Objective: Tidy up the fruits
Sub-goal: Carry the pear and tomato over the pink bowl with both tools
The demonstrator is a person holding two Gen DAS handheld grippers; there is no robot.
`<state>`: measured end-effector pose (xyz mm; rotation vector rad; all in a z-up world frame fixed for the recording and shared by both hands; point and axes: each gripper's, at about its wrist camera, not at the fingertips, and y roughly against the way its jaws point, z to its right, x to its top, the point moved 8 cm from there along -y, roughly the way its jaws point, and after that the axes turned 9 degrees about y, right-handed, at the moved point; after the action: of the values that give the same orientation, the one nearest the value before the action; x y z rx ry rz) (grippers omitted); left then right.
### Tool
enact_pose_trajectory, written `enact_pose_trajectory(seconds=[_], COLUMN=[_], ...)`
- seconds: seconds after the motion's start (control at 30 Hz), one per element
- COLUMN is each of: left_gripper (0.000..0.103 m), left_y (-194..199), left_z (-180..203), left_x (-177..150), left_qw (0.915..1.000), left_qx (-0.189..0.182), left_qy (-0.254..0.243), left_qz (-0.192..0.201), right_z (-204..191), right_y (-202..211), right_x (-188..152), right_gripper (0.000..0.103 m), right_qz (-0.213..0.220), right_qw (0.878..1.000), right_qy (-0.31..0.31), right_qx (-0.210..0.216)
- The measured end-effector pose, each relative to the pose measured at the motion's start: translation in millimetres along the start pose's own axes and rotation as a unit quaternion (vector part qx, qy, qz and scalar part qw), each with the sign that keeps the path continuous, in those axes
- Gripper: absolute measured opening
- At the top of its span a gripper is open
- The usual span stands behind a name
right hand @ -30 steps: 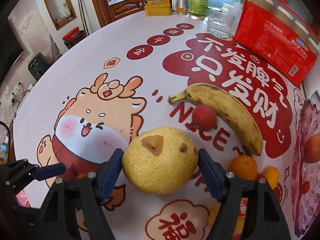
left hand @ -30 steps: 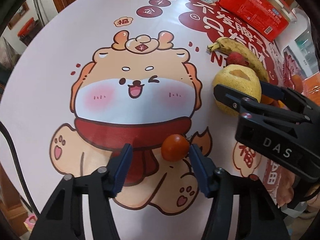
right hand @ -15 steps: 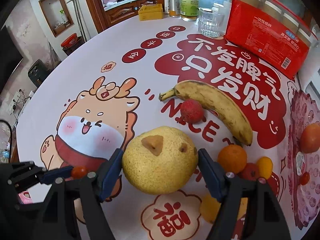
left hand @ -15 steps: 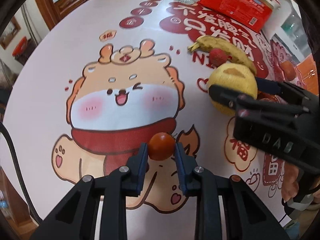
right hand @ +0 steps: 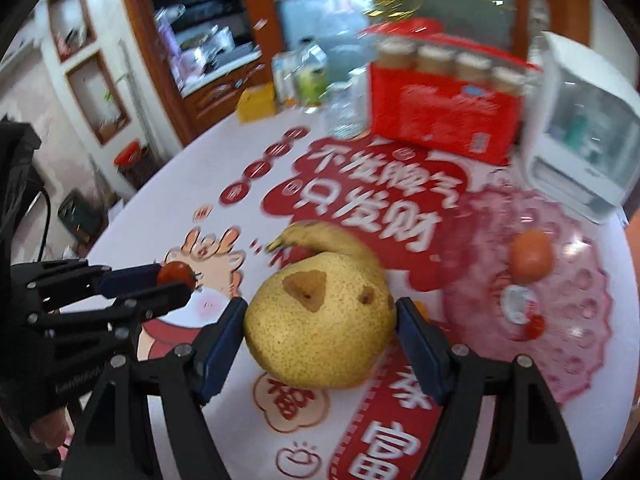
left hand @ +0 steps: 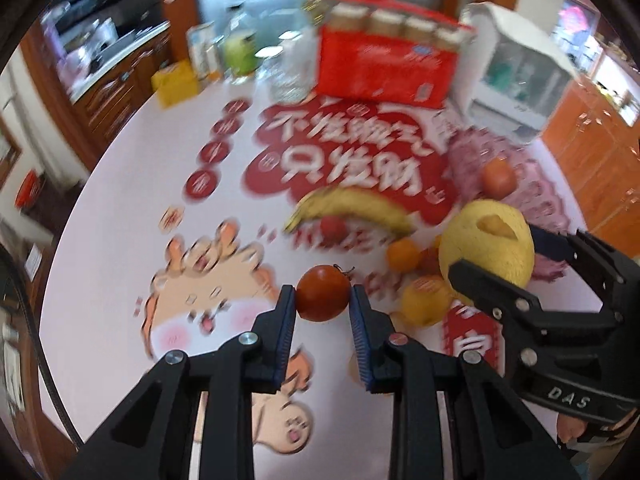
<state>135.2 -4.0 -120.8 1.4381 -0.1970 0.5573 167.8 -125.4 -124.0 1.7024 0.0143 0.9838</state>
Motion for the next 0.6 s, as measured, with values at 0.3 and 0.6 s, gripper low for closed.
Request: enact_pose_trajectory(seconds=[0.3, 0.6], left_gripper=[0.025, 0.025], left_y=[6.0, -40.4], left_z=[97.8, 183.7], left_x=[53.4, 62.4], left_qw=[0.996, 0.9904], left_qx=[-0.034, -0.054], left_qy=[-0.075, -0.126], left_qz=[0.036, 0.018], right_z=[80.9, 163.3], right_y=[53.2, 68.9], right_x=[-7.3, -38.6], right_gripper=[0.075, 0.075], right_qz=[0.02, 0.004], right_qw=[0.993, 0.976], right_qy=[-0.067, -0.126], right_qx=[-0.093, -0.177])
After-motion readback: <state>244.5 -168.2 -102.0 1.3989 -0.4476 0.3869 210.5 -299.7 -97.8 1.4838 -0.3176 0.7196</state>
